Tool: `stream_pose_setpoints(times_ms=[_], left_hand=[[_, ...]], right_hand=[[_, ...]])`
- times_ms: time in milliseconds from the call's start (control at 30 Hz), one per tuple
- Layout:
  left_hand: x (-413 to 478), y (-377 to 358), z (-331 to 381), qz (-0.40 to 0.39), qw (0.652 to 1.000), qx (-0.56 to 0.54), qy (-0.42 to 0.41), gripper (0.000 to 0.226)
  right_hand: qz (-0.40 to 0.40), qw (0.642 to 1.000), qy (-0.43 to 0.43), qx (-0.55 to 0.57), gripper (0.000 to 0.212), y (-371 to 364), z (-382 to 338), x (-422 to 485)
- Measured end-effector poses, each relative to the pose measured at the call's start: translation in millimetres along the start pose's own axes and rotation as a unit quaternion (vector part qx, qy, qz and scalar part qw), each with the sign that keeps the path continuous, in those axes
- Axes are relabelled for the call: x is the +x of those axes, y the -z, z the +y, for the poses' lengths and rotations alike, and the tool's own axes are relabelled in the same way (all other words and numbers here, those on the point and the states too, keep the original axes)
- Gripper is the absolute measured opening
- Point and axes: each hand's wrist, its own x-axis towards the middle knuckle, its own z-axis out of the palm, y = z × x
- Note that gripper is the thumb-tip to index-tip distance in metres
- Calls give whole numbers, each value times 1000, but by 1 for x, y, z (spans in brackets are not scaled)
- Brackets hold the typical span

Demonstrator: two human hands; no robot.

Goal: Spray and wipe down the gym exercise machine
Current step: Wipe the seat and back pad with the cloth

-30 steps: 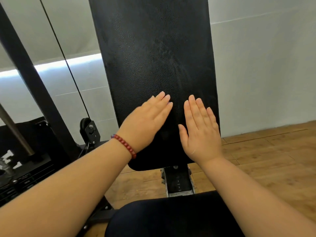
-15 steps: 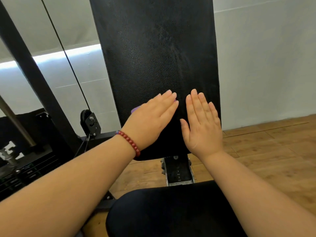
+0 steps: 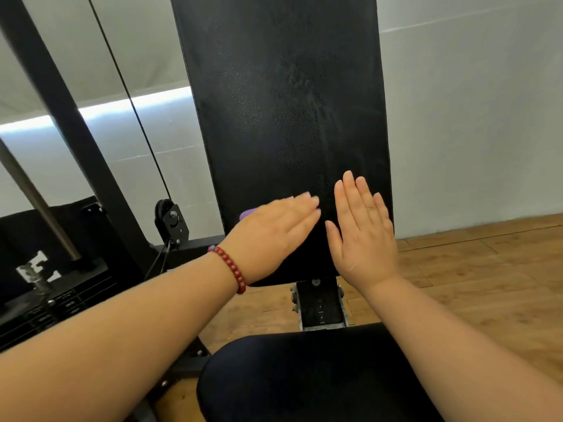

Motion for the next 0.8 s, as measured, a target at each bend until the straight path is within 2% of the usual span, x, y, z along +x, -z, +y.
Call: stream_pose_setpoints(times_ms=[67, 200, 267, 367, 433, 500, 533, 600, 733, 800], left_hand=[[17, 10, -13, 44, 999, 14, 17, 44], [51, 21, -25, 59, 997, 57, -1, 48], [62, 24, -29, 41, 996, 78, -10, 49], [79, 30, -41, 80, 990, 119, 16, 47], [94, 39, -45, 50, 990, 111, 68, 49], [99, 35, -40, -32, 985, 137, 100, 55], [97, 30, -34, -42, 982, 155, 98, 56], [87, 16, -25, -7, 979, 200, 48, 57], [69, -1, -23, 58, 987, 143, -34, 47], [82, 10, -33, 85, 984, 151, -32, 47]], right_hand=[[15, 1000, -9, 11, 58, 4, -4, 6], [67, 997, -26, 28, 58, 13, -2, 35], [60, 997, -42, 17, 59, 15, 4, 46], [35, 998, -49, -1, 62, 11, 13, 49], [42, 998, -46, -5, 63, 7, 15, 47], [59, 997, -46, -1, 63, 4, 15, 46], [68, 997, -45, 2, 63, 3, 15, 45], [84, 996, -43, 7, 62, 1, 16, 45], [95, 994, -50, 13, 62, -1, 16, 43], [94, 994, -54, 11, 63, -2, 15, 43]])
